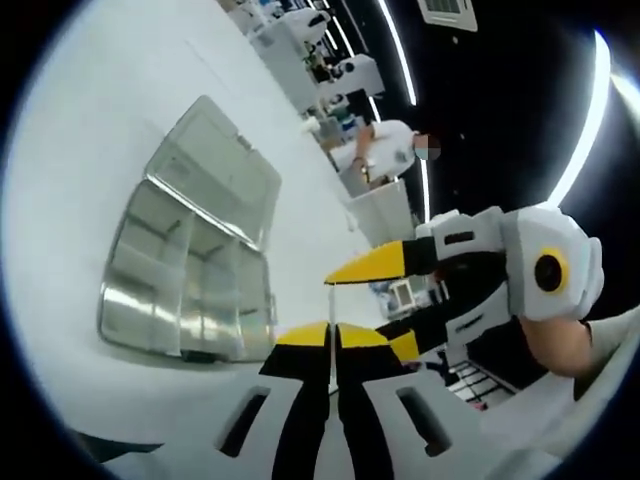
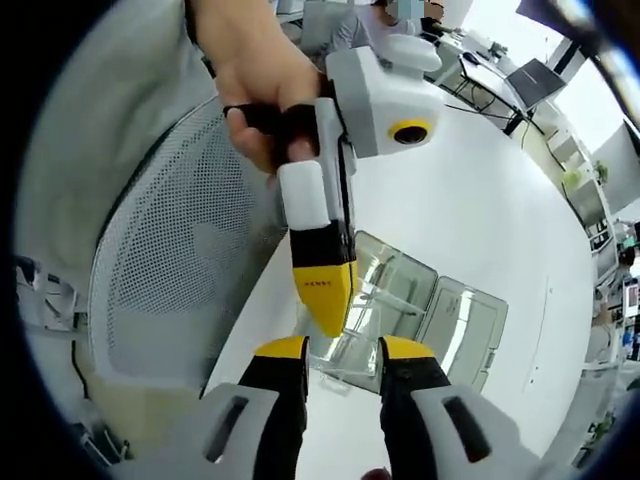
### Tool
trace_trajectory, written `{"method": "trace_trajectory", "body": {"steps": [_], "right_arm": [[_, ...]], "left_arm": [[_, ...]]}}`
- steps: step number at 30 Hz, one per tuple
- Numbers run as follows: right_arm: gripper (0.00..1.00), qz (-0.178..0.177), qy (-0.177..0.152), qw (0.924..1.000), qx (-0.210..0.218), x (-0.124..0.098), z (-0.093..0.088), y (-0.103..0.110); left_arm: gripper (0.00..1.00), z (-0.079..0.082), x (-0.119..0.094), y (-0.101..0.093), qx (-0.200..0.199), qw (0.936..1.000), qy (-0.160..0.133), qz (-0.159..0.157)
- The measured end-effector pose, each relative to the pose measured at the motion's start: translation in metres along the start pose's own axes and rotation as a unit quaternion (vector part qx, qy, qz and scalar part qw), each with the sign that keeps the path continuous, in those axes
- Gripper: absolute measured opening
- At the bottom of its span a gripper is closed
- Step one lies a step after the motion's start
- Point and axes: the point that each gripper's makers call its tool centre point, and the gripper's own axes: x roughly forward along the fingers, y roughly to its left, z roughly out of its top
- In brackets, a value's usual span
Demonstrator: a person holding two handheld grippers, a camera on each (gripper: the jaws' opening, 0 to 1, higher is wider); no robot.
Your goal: Insert the divider into the dual guide fixture by aligning both edges with the guide slots and pushing it downward to the bottom, including one-sided entry, uneven engagement, binding, and posture correction.
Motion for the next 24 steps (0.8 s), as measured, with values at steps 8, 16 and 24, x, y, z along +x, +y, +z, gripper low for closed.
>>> {"method": "trace_trajectory", "body": {"steps": [8, 16, 24], "right_arm": [[0.22, 0.0, -0.001, 1.0, 0.006, -0.004, -0.004, -0.001], [0.17, 0.009, -0.009, 0.9997, 0.021, -0.009, -0.007, -0.004], [0.08, 0.028, -0.016, 0.9991, 0.027, -0.012, -0.007, -0.003]], "left_arm": [[0.0, 0.0, -0.002, 0.004, 0.015, 0.9999, 0.003, 0.006], [0.0, -0.003, -0.004, 0.003, 0.069, 0.9975, 0.011, 0.006], [0.0, -0.005, -0.005, 0.003, 0.136, 0.9902, 0.029, 0.007]]}}
